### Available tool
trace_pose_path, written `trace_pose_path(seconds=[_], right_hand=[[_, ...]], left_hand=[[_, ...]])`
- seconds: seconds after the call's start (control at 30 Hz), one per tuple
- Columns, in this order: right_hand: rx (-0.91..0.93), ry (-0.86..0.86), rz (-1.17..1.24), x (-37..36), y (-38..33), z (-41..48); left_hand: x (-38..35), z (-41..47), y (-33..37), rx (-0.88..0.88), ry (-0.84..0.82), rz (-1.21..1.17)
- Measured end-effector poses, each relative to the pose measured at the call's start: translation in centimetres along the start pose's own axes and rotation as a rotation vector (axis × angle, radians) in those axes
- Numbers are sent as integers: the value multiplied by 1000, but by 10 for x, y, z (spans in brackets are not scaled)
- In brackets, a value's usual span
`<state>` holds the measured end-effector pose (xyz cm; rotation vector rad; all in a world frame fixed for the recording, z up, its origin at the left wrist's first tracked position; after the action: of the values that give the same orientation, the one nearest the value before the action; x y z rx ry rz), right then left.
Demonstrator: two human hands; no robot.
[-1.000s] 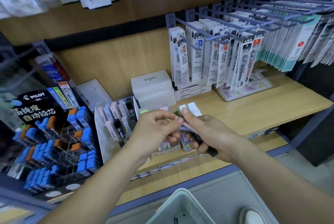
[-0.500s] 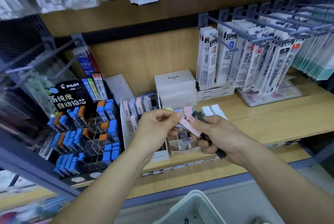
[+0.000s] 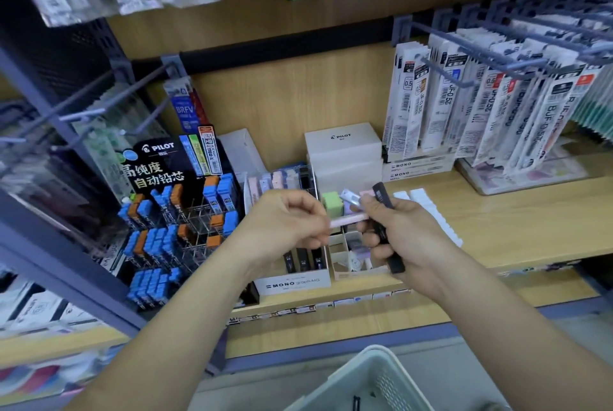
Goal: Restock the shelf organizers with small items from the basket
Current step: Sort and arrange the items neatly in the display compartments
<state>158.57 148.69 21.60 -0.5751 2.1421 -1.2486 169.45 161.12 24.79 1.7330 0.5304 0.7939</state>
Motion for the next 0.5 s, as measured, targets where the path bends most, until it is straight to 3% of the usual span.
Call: trace_pose_path(seconds=[0.23, 0.37, 0.5], right_hand=[[96, 51, -47, -8, 3, 3], [87, 23, -56, -18, 5, -3], [74, 72, -19, -19, 2, -3]], left_hand=[[-8, -10, -9, -117, 15, 192], [-10, -14, -9, -222, -69, 295], [11, -12, 2, -266, 43, 224]])
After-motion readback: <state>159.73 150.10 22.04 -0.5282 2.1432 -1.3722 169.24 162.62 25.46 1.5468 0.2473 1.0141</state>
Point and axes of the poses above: each hand's wrist, its own z-axis towards the middle knuckle, its own x-axis out of the back of the hand, y = z × x, the point moved 2 cm from there along z, towards the middle knuckle, and after that the axes turned 7 degrees about y, right-handed, at the moved point
